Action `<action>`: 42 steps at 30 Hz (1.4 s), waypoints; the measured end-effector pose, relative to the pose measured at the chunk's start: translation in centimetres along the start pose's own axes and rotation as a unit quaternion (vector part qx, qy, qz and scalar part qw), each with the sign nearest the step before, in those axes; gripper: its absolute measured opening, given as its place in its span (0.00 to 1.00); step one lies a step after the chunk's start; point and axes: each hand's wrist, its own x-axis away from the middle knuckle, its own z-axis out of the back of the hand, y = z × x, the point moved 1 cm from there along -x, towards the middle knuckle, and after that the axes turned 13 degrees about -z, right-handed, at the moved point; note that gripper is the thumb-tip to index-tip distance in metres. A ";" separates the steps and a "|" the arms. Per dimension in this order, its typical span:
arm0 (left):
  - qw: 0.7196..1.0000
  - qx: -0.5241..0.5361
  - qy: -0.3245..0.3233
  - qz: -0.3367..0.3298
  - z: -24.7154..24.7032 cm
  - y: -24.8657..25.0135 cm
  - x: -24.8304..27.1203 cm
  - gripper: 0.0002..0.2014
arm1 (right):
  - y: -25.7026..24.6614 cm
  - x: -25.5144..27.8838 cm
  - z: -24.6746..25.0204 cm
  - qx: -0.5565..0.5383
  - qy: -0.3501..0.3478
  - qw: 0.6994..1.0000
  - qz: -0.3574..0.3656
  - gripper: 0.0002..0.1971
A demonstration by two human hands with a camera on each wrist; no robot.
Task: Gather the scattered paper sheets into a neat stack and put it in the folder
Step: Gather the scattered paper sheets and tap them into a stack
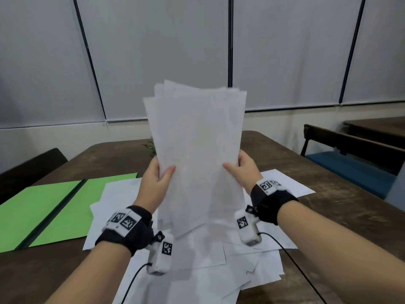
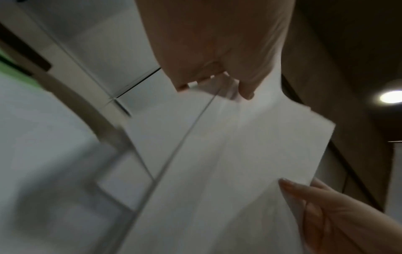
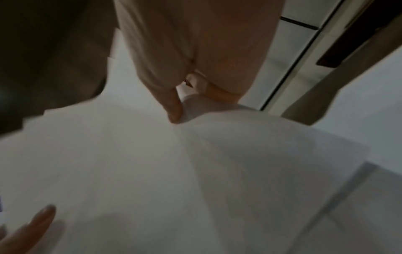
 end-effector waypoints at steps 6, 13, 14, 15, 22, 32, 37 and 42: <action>0.997 -0.017 0.063 -0.047 -0.3 2.6 -1.4 0.22 | -1.4 1.0 -0.9 -0.058 -0.049 0.997 0.019 0.24; 0.998 -0.030 0.051 -0.007 -1.8 1.3 0.6 0.24 | 1.8 1.0 -0.8 -0.082 -0.021 0.996 -0.022 0.23; 0.997 -0.033 0.064 -0.018 -1.8 1.6 0.3 0.23 | 1.4 0.8 -0.9 -0.095 -0.016 0.995 -0.019 0.23; 0.996 -0.034 0.076 -0.032 -1.8 2.1 -0.2 0.23 | 1.0 0.5 -0.9 -0.109 -0.014 0.994 -0.018 0.24; 0.993 0.012 0.105 0.050 -0.9 0.0 0.0 0.27 | 2.1 0.1 -1.6 -0.120 -0.052 0.988 -0.083 0.33; 0.986 -0.057 0.013 0.153 -0.8 -3.2 1.4 0.10 | 3.8 -1.0 -1.9 -0.030 -0.043 0.995 -0.087 0.11; 0.975 -0.064 -0.051 0.205 -3.1 -1.0 0.9 0.09 | 3.6 -0.4 0.6 0.049 0.019 0.993 -0.104 0.18; 0.948 0.013 -0.144 0.283 -8.2 2.0 2.4 0.14 | 3.4 2.0 6.3 0.140 0.085 0.978 -0.127 0.17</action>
